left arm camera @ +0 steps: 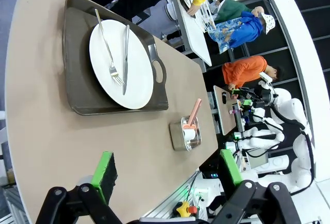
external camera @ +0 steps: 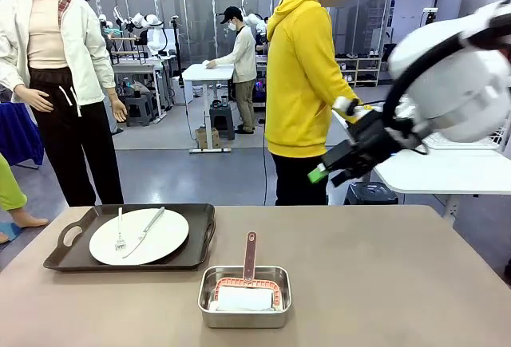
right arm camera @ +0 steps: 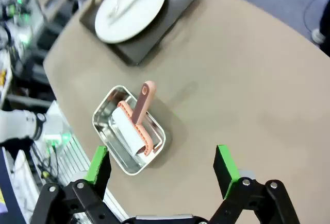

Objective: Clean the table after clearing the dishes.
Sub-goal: When the left (or right) Handle tray is removed, use the left hand (or right hand) to clean the left (or right) side of the table with the Lint Roller.

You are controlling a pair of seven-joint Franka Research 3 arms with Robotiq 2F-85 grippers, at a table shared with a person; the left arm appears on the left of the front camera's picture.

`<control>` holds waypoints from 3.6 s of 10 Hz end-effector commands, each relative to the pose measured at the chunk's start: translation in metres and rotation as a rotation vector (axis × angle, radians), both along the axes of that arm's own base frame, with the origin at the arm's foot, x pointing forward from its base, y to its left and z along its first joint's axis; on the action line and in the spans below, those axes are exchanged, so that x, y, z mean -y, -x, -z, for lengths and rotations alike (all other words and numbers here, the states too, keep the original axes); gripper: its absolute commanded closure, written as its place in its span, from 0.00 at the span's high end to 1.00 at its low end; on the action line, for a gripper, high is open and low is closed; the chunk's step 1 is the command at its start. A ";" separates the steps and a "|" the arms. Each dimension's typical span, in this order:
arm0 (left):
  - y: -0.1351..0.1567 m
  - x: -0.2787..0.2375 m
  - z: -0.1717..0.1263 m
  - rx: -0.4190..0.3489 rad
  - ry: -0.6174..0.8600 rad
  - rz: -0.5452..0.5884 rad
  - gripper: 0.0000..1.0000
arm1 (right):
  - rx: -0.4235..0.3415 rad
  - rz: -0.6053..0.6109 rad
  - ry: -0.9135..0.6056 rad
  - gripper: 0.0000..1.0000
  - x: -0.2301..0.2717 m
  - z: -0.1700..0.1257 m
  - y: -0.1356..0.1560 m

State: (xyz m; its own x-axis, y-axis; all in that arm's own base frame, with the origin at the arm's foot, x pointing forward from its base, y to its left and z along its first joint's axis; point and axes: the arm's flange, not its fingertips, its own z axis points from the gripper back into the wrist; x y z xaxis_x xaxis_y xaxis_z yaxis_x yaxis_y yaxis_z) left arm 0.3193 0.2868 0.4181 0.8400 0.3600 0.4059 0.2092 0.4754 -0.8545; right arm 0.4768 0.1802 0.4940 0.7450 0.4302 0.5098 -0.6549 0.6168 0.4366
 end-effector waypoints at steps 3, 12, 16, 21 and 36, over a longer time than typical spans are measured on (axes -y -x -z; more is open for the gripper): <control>0.002 -0.002 -0.001 0.021 0.004 0.003 1.00 | 0.078 -0.254 0.223 1.00 -0.098 0.033 -0.029; 0.002 -0.002 -0.001 0.021 0.004 0.003 1.00 | 0.067 -0.339 0.247 1.00 -0.123 0.053 -0.020; 0.002 -0.002 -0.001 0.021 0.004 0.003 1.00 | 0.025 -0.536 0.329 1.00 -0.143 0.043 -0.058; 0.002 -0.002 -0.001 0.021 0.004 0.003 1.00 | -0.193 -0.801 0.411 1.00 -0.202 0.067 -0.125; 0.002 -0.002 -0.001 0.021 0.004 0.003 1.00 | -0.495 -0.938 0.368 0.66 -0.230 0.155 -0.090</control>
